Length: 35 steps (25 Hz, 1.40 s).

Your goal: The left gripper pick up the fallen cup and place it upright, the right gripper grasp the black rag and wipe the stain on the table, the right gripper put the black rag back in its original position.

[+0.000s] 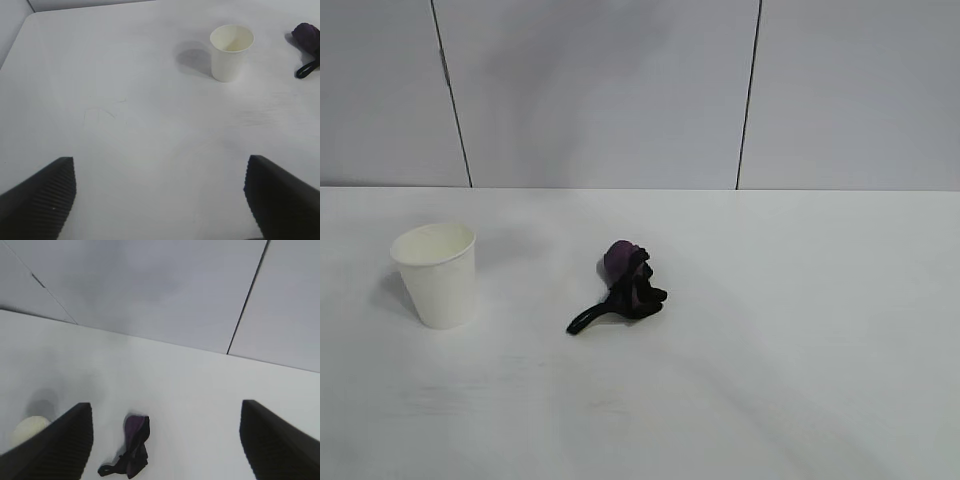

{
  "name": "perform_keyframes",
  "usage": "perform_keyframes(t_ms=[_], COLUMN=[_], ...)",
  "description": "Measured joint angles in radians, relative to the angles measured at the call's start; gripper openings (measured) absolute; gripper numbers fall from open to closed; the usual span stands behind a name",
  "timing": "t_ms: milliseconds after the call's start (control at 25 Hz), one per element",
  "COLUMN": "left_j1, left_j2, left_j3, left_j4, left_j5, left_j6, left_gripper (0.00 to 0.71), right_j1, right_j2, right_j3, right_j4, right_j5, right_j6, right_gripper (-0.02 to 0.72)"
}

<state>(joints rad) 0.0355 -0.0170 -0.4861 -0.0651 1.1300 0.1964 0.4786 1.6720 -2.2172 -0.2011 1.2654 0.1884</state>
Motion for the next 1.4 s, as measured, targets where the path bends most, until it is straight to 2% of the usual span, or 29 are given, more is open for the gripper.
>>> perform_keyframes(t_ms=[400, 560, 840, 1240, 1400], left_j1=[0.0, 0.0, 0.0, 0.0, 0.0], left_j2=[0.0, 0.0, 0.0, 0.0, 0.0], left_j3=[0.0, 0.0, 0.0, 0.0, 0.0], left_j4=[0.0, 0.0, 0.0, 0.0, 0.0], left_j5=[0.0, 0.0, 0.0, 0.0, 0.0], left_j6=[0.0, 0.0, 0.0, 0.0, 0.0], left_gripper=[0.66, 0.66, 0.66, 0.66, 0.66], right_j1=[0.0, 0.0, 0.0, -0.004, -0.103], right_j2=[-0.236, -0.333, -0.612, -1.049, -1.146], right_j3=[-0.009, 0.044, 0.33, 0.782, 0.899], right_j4=[-0.008, -0.016, -0.052, -0.081, -0.079], right_j5=[0.003, 0.003, 0.003, 0.003, 0.003], right_j6=[-0.027, -0.032, -0.028, 0.036, -0.007], right_gripper=[0.559, 0.559, 0.559, 0.559, 0.559])
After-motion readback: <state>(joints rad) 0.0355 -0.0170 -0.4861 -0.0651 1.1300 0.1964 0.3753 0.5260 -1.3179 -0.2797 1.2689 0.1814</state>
